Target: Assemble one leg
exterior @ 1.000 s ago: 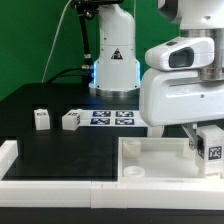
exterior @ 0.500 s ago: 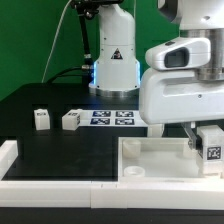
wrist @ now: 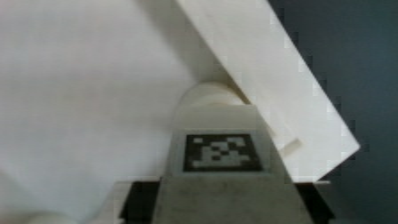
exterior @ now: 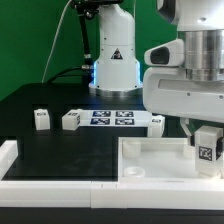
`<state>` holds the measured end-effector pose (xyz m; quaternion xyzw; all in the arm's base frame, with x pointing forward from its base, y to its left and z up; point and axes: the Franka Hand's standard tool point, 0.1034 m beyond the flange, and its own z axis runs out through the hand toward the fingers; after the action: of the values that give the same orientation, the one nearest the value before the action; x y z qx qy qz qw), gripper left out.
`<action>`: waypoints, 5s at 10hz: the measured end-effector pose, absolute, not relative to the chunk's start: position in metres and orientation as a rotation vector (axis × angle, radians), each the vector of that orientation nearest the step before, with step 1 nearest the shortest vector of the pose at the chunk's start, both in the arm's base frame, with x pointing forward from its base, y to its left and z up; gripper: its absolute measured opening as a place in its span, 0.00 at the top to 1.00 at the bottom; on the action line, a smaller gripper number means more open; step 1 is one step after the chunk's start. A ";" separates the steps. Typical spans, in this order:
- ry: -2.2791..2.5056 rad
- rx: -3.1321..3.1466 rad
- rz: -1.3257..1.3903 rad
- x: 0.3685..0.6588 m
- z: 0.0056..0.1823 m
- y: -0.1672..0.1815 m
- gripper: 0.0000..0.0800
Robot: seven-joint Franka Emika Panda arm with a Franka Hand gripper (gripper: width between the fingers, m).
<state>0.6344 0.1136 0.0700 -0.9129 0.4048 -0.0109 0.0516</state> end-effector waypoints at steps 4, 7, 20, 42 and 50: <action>1.809 -2.425 0.023 0.634 0.070 0.114 0.64; 1.933 -2.324 0.037 0.633 0.069 0.116 0.56; -0.124 -3.071 -0.089 0.636 0.071 0.116 0.20; 2.051 -2.229 0.051 0.633 0.068 0.117 0.38; 1.093 -2.831 -0.006 0.633 0.066 0.120 0.19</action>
Offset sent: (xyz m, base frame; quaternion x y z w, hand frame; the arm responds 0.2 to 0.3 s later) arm 0.0020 -0.0010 0.0012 -0.0097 -0.0029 0.3053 0.9522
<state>0.6326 0.1202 0.0660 -0.9315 0.3597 -0.0020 0.0536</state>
